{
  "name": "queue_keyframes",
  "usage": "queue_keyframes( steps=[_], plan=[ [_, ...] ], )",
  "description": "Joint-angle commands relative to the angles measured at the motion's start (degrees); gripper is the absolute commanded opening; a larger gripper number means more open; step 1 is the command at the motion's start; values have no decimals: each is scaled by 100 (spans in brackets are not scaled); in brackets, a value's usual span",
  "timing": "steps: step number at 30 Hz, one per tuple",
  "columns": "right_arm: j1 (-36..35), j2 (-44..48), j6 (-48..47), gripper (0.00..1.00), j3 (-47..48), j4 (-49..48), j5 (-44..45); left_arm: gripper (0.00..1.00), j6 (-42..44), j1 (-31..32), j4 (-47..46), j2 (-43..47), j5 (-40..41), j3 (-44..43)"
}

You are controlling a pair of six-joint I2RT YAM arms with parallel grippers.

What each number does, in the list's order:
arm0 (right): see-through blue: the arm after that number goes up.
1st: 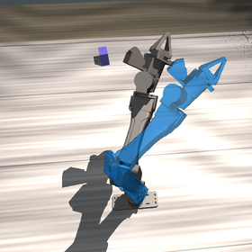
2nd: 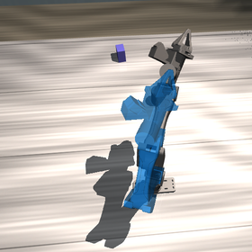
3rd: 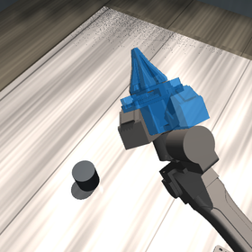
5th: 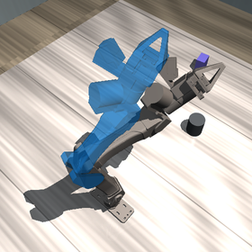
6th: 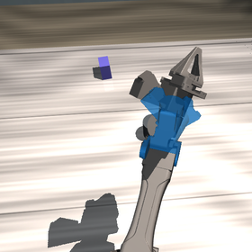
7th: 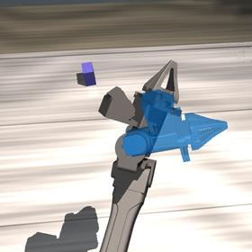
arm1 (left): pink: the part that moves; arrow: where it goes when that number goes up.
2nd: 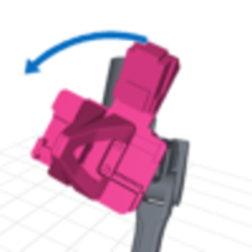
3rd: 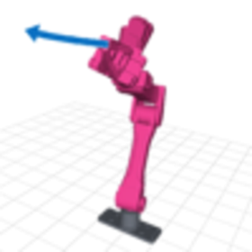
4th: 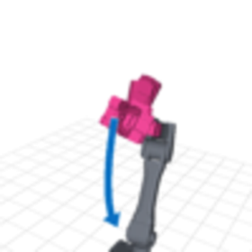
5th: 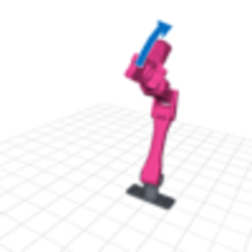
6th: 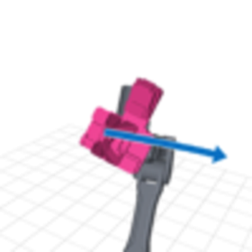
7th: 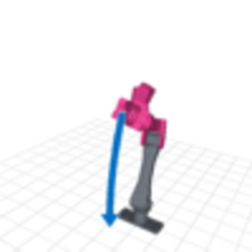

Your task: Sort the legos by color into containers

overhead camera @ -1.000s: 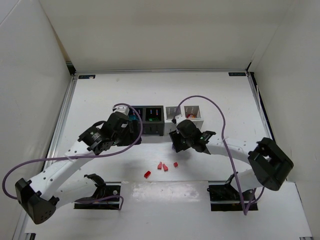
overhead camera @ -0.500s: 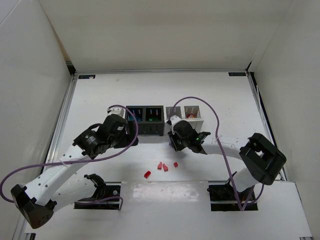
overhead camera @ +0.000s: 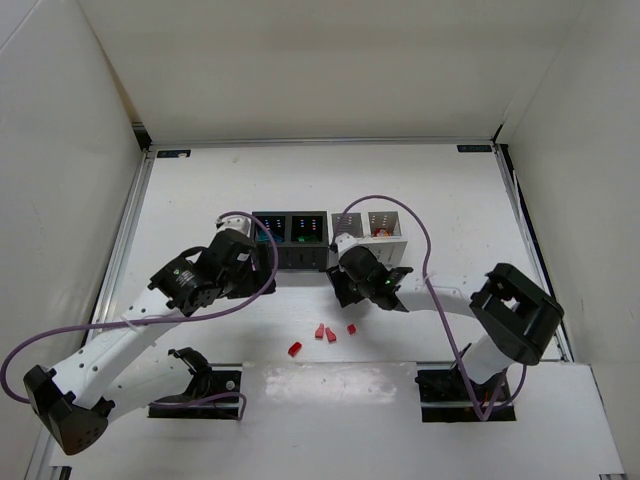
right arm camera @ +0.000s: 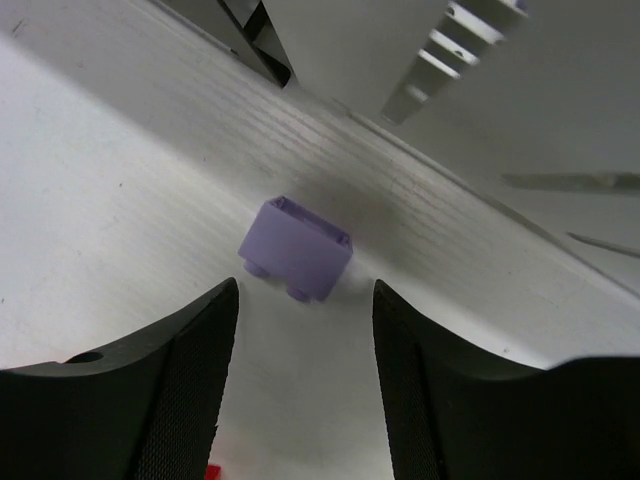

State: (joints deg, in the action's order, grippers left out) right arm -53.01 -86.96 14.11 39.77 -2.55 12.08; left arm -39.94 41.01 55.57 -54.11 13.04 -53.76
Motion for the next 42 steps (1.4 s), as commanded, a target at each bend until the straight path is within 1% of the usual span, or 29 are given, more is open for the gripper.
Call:
queue_keyframes(
  steps=[1,7,10,14,15,17,20,21,23,26,27,28,30,31,32,33,34,35,36,37,39,42],
  plan=[
    [-139,-286,250,60,312,-290,383,100,-22,21,85,102,58,-29],
    [-429,-682,619,61,585,-238,883,100,48,21,279,76,129,-117],
    [-455,-743,794,61,611,-229,1068,100,83,12,323,58,146,-135],
    [-385,-726,1005,58,620,-115,1200,100,92,12,358,41,164,-161],
    [-333,-735,1041,56,611,-115,1235,100,101,21,367,49,155,-170],
    [-341,-752,1103,54,594,-97,1349,100,110,12,367,32,155,-161],
    [-385,-726,1094,41,602,-44,1376,100,118,29,393,58,155,-179],
    [-385,-656,1094,31,637,17,1411,100,110,12,410,58,164,-196],
    [-481,-560,1059,25,620,122,1473,100,92,21,428,93,164,-214],
    [-491,-182,901,22,707,228,1394,100,109,12,393,190,190,-214],
    [-491,141,892,22,821,681,1333,100,118,21,376,199,208,-214],
    [-491,275,883,22,831,790,1341,100,144,21,384,234,217,-232],
    [-456,923,761,20,953,1158,1298,100,215,21,358,243,243,-258],
    [-438,1048,690,20,971,1351,1297,100,232,21,358,243,269,-267],
    [-394,1345,681,20,1024,1484,1245,100,267,12,349,243,278,-310],
    [-185,1505,672,20,1129,1720,1158,100,285,21,306,243,322,-328],
    [-79,1889,620,20,1208,1879,1000,100,303,21,296,243,322,-337],
    [236,1997,602,20,1261,1950,920,100,329,29,235,225,331,-346],
    [361,2103,541,20,1279,1986,824,100,338,21,183,225,340,-346],
    [475,2365,279,20,1349,2056,614,100,373,21,156,199,340,-346],
    [887,2499,85,20,1445,2187,524,100,417,29,42,146,322,-363],
    [1414,2535,-127,20,1744,2407,69,100,539,21,-46,-20,322,-399]
  ],
)
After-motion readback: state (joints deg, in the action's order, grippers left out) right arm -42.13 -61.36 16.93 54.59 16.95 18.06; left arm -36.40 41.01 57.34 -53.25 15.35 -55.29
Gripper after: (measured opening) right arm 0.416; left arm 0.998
